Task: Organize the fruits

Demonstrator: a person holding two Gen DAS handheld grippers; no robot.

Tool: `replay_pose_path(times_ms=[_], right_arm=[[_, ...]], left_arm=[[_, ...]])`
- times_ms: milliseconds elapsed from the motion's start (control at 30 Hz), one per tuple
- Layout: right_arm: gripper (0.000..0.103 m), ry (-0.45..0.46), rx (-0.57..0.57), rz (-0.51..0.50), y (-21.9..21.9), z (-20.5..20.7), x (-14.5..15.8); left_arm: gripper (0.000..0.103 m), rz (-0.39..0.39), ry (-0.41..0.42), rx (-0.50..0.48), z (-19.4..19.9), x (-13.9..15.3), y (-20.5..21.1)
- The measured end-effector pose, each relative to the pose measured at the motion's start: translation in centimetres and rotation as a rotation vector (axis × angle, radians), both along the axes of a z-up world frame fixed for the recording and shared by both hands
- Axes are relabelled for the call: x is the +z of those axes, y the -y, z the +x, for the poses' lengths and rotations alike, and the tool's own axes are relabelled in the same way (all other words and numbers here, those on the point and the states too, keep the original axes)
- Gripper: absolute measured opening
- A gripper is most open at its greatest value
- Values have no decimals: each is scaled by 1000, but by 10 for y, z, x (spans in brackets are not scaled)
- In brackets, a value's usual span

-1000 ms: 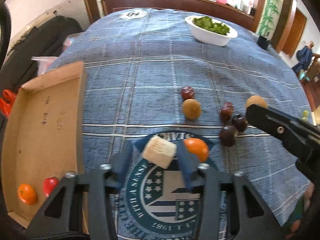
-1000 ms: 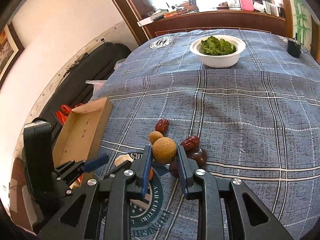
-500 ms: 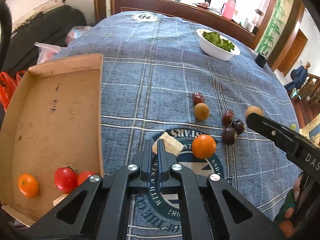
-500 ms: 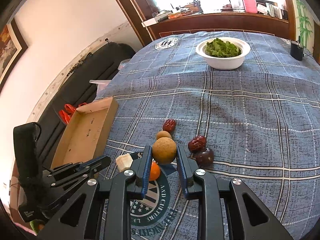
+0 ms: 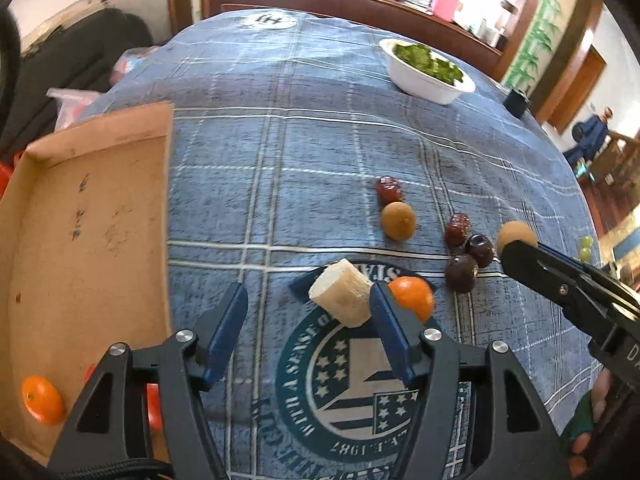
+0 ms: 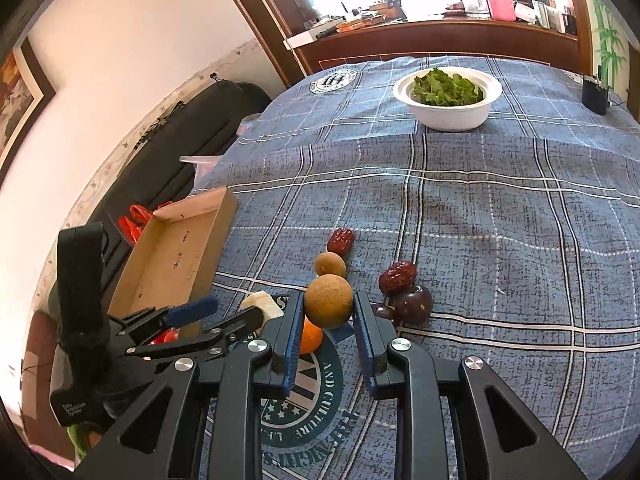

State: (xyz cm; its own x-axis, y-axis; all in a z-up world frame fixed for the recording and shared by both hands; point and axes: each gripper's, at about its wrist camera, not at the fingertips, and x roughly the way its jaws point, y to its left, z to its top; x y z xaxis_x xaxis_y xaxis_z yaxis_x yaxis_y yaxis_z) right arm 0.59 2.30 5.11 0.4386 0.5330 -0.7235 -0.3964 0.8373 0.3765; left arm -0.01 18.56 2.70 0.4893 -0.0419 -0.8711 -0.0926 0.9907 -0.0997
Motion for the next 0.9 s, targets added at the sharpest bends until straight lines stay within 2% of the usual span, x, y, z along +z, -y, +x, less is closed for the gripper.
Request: replay_pose_path(times_ms=[67, 167, 233, 333, 400, 500, 633, 667, 700, 767, 900], right_arm=[[25, -3, -2, 1, 1, 1, -1], [25, -5, -5, 3, 2, 1, -1], [25, -5, -9, 2, 4, 1, -2], [25, -14, -16, 2, 4, 3, -4], [25, -13, -16, 2, 4, 3, -4], [25, -8, -13, 1, 3, 0, -1], [25, 0, -11, 1, 1, -1, 2], [25, 3, -8, 1, 0, -2, 3], [25, 6, -4, 2, -1, -3, 4], [25, 15, 8, 6, -4, -6, 7], [25, 35, 33, 10, -13, -14, 13]], left_arm=[[63, -3, -23, -46, 3, -3, 7], [63, -10, -10, -94, 2, -2, 11], [61, -19, -15, -95, 6, -3, 8], [36, -38, -26, -92, 12, -6, 1], [34, -30, -51, -84, 13, -12, -2], [35, -57, -41, -89, 4, -12, -6], [33, -37, -22, -90, -7, -8, -3], [22, -22, -16, -87, -10, -6, -1], [18, -2, -3, -81, -13, -3, 0], [8, -10, 7, -73, -17, 4, -1], [8, 2, 30, -63, -19, 11, -7]])
